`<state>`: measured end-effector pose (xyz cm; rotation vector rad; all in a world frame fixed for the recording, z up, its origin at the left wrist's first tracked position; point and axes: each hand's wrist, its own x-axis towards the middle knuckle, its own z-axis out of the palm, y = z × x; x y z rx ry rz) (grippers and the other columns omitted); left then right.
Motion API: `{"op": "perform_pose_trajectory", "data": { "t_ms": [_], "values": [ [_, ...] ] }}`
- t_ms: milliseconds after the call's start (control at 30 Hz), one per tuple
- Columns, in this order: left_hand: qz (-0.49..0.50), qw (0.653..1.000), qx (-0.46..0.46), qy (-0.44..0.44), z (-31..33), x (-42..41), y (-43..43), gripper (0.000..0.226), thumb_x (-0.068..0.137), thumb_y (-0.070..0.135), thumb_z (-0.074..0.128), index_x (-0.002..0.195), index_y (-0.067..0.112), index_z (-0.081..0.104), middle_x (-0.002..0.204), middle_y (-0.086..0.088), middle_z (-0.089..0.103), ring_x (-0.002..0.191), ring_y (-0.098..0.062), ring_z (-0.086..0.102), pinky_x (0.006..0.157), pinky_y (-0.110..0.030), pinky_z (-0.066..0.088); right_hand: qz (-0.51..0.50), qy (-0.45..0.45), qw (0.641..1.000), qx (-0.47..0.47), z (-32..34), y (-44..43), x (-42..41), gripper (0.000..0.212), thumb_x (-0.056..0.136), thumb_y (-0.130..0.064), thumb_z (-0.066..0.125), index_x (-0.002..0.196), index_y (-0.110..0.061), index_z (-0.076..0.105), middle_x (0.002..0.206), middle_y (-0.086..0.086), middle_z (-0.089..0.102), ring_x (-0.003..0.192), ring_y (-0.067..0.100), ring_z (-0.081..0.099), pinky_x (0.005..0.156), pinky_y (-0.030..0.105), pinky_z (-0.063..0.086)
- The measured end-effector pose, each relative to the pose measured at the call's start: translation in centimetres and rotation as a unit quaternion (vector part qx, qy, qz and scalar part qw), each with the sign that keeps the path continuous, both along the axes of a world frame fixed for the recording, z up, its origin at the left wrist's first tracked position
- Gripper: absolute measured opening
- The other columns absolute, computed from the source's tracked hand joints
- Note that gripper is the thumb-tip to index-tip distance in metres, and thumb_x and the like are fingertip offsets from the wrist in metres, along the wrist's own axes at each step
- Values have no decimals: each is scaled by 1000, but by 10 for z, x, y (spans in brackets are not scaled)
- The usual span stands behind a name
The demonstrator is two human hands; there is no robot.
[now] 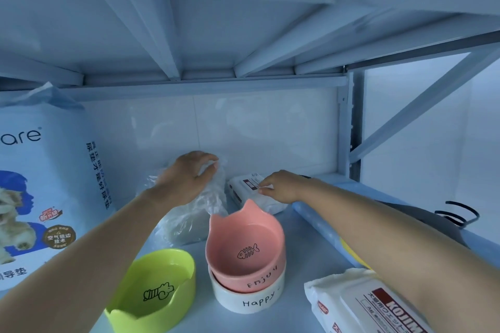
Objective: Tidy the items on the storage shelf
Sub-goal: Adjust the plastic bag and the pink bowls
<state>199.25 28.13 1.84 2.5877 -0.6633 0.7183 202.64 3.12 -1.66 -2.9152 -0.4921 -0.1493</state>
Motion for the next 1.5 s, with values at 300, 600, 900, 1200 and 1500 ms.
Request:
{"op": "perform_pose_trajectory", "data": {
  "t_ms": [300, 600, 900, 1200, 1500],
  "values": [
    [-18, 997, 60, -45, 12, -10, -46, 24, 90, 41, 50, 111, 34, 60, 125, 13, 54, 116, -11, 50, 98, -32, 41, 34, 181, 954, 239, 18, 4, -42, 43, 94, -48, 45, 113, -14, 63, 101, -7, 66, 97, 16, 64, 79, 28, 55],
    [-85, 988, 125, -43, -27, -34, -36, 21, 84, 36, 61, 105, 35, 63, 110, 16, 63, 109, -8, 55, 101, -24, 20, 70, 209, 940, 260, 17, 9, -76, 29, 96, -37, 47, 104, -16, 66, 94, -3, 63, 91, 15, 61, 81, 37, 57],
    [-12, 986, 165, 24, -43, -54, -32, 37, 85, 28, 51, 122, 37, 49, 117, 21, 57, 118, -3, 50, 113, -33, -11, 56, 227, 931, 282, 3, 14, -104, 22, 95, -28, 52, 116, -27, 60, 105, -1, 64, 89, 16, 63, 76, 35, 57],
    [-25, 992, 115, 41, -43, -89, -16, 32, 92, 30, 47, 123, 36, 51, 118, 16, 61, 113, -5, 54, 113, -31, -12, 60, 248, 921, 295, 0, 27, -130, 19, 94, -23, 53, 108, -30, 63, 111, 2, 67, 98, 16, 64, 74, 31, 57],
    [-41, 994, 55, 82, -42, -124, 9, 27, 89, 38, 54, 116, 40, 56, 109, 22, 61, 91, 0, 59, 86, -27, 47, 91, 252, 924, 272, -4, 41, -147, 25, 94, -30, 53, 115, -20, 61, 118, 7, 63, 99, 12, 62, 77, 30, 58]
  ]
}}
